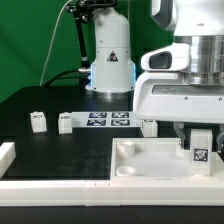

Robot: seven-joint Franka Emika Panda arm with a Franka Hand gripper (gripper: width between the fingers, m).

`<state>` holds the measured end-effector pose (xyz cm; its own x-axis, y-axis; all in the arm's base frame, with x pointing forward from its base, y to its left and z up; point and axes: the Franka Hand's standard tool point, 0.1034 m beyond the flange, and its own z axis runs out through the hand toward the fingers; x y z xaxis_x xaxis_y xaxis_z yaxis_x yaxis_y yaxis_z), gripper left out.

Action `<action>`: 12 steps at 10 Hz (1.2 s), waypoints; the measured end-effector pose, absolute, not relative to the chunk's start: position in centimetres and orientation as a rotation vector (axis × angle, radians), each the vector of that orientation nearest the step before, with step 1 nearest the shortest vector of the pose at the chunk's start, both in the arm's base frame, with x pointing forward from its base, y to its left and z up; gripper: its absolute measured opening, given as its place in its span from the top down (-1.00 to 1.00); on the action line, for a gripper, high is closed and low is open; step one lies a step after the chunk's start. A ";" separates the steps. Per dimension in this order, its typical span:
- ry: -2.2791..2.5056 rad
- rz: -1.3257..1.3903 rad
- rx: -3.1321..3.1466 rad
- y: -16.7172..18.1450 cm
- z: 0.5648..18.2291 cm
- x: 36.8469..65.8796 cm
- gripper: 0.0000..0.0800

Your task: Assemble one leg

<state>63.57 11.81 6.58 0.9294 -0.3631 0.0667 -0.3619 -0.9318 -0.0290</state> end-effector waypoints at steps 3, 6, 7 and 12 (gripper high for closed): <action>1.003 -0.114 -2.987 10.3 6.5 63.4 0.26; 1.243 -0.140 -2.930 9.1 6.6 63.2 0.24; 1.240 -0.140 -2.931 9.1 6.6 63.2 0.24; 1.238 -0.140 -2.931 9.2 6.5 63.2 -0.60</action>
Offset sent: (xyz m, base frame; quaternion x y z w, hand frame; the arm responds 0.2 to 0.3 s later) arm -0.0067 0.0044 -0.0001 -0.0206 0.0382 0.3206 0.9462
